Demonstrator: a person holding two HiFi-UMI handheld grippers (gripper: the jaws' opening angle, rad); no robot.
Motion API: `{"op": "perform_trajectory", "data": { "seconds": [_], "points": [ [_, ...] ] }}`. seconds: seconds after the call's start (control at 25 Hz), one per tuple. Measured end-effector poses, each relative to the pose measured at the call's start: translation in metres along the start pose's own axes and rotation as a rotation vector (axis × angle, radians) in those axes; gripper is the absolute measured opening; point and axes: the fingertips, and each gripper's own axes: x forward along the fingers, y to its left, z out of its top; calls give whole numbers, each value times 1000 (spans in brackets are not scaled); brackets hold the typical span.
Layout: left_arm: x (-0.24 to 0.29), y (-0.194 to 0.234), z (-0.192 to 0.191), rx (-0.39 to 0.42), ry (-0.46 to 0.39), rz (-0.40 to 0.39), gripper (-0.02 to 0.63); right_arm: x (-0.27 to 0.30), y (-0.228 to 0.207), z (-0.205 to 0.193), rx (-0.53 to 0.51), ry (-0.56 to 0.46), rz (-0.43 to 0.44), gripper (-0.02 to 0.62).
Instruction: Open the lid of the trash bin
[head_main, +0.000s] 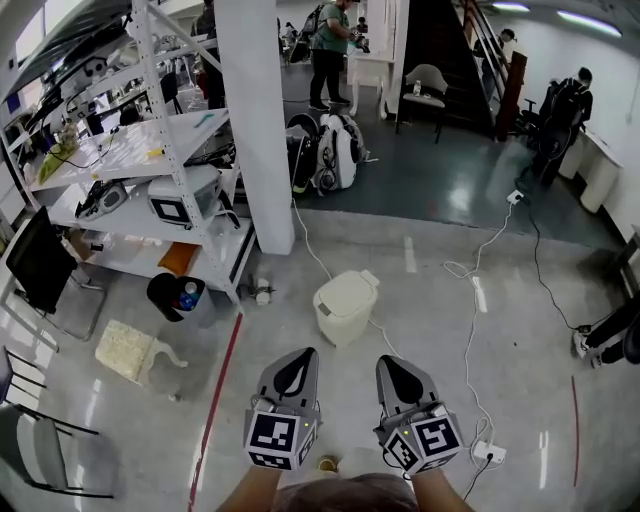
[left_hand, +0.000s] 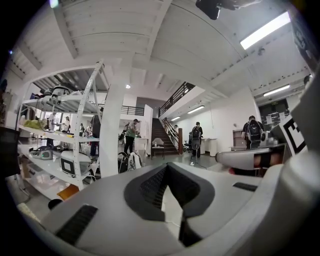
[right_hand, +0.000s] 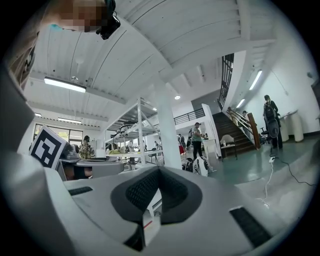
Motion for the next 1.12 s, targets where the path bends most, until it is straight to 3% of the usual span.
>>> {"op": "perform_trajectory", "data": {
  "seconds": [0.68,1.12],
  "points": [
    [131,52,11,-9,4,3,-3,132,-71,10,19,-4,14,18],
    [226,82,20,-10,10,77,-3,214,-139,19,16,7,87,18]
  ]
}}
